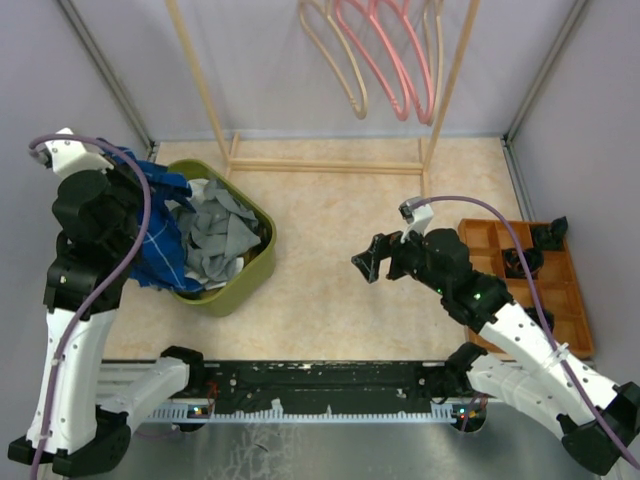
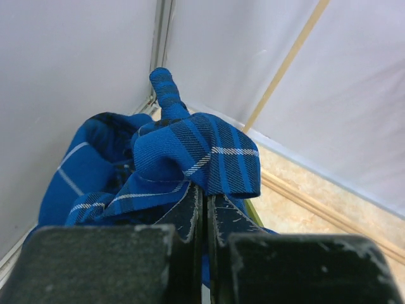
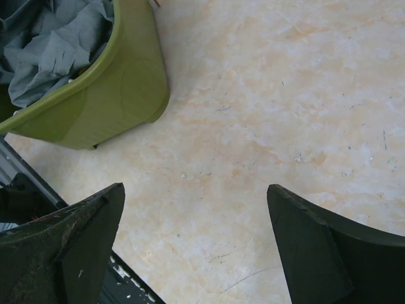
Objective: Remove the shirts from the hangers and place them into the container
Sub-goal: Place the shirt in the bin.
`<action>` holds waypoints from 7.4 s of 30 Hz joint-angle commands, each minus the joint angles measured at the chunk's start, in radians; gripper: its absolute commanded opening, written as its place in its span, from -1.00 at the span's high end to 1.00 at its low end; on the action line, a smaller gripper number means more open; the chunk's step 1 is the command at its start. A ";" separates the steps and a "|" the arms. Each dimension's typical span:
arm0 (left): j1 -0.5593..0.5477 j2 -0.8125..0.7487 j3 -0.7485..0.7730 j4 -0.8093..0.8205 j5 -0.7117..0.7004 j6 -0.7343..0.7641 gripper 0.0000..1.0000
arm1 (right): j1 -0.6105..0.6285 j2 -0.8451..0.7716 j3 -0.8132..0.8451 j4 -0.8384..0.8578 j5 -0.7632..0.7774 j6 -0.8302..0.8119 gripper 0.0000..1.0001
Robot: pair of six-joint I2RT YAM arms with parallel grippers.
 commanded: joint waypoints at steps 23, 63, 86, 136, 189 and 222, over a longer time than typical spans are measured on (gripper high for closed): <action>0.118 0.486 -0.284 0.002 0.496 -0.102 1.00 | 0.006 0.013 0.009 0.025 0.006 -0.045 -0.94; 0.128 0.008 -0.156 -0.517 -0.113 -0.490 -0.98 | 0.006 0.051 0.027 0.022 -0.011 -0.080 -0.98; 0.128 -0.006 -0.509 -0.099 0.210 -0.409 0.19 | 0.007 0.009 -0.097 0.219 0.361 0.123 -0.98; -0.087 0.299 -0.631 0.049 0.810 -0.290 0.64 | 0.006 0.010 -0.143 0.247 0.369 0.165 -0.98; -0.078 0.192 -0.430 -0.061 0.637 -0.218 -0.53 | 0.006 0.006 -0.137 0.258 0.350 0.160 -0.98; -0.062 0.227 -0.073 -0.008 0.698 -0.137 -0.71 | 0.006 -0.132 -0.058 0.079 0.281 0.107 -0.98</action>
